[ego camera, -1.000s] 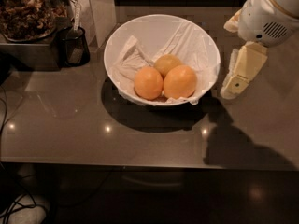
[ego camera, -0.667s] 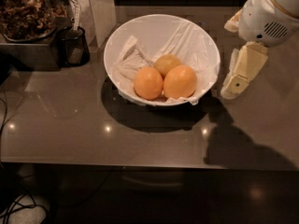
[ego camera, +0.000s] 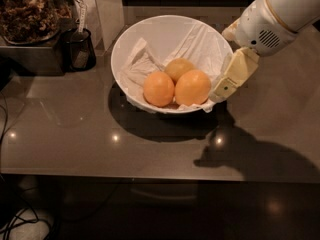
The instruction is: Pick orange from white bowl
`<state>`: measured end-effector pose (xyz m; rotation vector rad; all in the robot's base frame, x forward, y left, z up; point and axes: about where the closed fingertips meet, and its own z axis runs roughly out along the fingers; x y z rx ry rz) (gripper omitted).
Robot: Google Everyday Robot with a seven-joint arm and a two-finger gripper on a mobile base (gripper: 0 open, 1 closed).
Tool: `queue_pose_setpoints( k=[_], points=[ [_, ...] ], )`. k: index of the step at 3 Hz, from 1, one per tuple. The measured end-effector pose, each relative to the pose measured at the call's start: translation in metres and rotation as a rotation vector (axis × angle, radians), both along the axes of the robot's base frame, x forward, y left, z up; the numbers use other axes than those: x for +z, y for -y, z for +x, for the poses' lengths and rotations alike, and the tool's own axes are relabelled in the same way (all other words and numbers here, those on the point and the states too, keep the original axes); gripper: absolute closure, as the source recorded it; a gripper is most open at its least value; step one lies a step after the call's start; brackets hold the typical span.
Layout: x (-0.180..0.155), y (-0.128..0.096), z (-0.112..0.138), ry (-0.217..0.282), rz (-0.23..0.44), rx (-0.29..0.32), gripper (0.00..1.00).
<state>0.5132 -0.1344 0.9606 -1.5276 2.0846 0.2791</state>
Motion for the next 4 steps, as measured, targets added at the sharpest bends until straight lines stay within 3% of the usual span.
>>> queue_pose_setpoints(
  k=[1, 2, 3, 4],
  points=[
    [-0.002, -0.001, 0.0, 0.001, 0.006, -0.004, 0.0],
    [-0.031, -0.019, 0.006, -0.052, 0.04, 0.022, 0.0],
    [-0.033, -0.02, 0.006, -0.055, 0.04, 0.022, 0.0],
    [-0.033, -0.02, 0.006, -0.055, 0.04, 0.022, 0.19]
  ],
)
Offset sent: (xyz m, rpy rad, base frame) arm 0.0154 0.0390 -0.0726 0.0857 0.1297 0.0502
